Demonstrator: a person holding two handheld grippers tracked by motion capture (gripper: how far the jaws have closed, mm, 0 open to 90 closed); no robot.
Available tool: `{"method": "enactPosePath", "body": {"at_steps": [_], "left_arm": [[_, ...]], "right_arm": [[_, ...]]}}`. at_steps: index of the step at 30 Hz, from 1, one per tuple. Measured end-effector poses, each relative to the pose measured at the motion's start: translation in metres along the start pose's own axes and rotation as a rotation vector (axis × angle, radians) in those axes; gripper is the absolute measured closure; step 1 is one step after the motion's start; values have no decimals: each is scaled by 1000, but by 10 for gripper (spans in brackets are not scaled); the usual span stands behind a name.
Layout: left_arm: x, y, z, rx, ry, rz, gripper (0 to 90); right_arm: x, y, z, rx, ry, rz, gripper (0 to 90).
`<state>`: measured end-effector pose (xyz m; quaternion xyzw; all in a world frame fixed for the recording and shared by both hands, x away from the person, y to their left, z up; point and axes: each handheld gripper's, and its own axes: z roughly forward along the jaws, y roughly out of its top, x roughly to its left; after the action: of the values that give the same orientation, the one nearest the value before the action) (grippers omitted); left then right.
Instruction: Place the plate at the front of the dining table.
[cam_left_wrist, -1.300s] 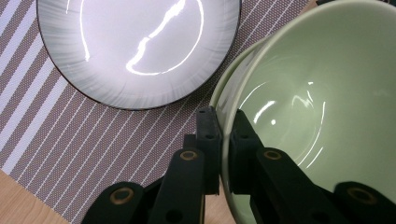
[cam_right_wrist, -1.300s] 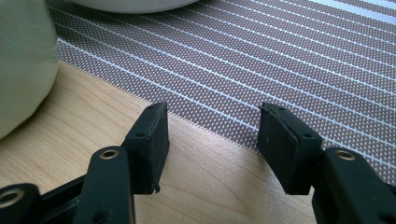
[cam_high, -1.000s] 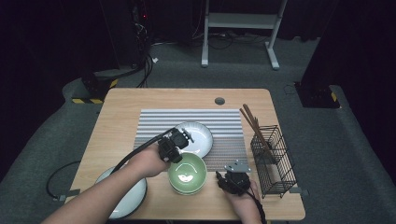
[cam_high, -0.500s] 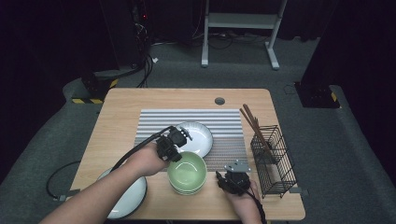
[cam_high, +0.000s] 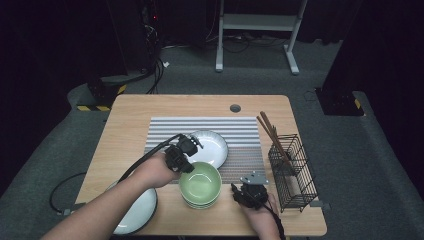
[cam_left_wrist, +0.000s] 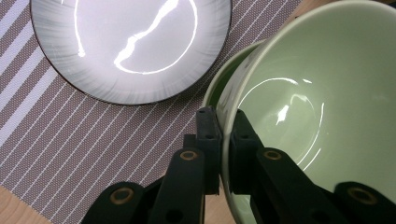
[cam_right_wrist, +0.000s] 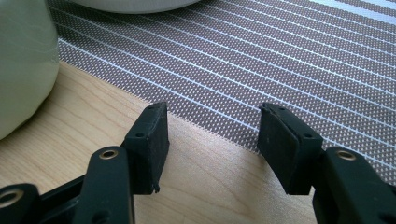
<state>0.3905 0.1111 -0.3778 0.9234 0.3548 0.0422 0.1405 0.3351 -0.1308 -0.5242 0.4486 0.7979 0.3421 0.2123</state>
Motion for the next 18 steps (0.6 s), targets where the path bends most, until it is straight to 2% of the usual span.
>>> {"method": "enactPosePath", "body": {"at_steps": [6, 13, 18], "left_arm": [[1, 1, -1, -17, -28, -19, 850], [2, 0, -1, -11, -35, -20, 850], [5, 0, -3, -15, -55, -40, 850]], "right_arm": [[0, 0, 0, 0, 0, 1, 430], [0, 0, 0, 0, 0, 0, 429], [0, 0, 0, 2, 0, 1, 428]]}}
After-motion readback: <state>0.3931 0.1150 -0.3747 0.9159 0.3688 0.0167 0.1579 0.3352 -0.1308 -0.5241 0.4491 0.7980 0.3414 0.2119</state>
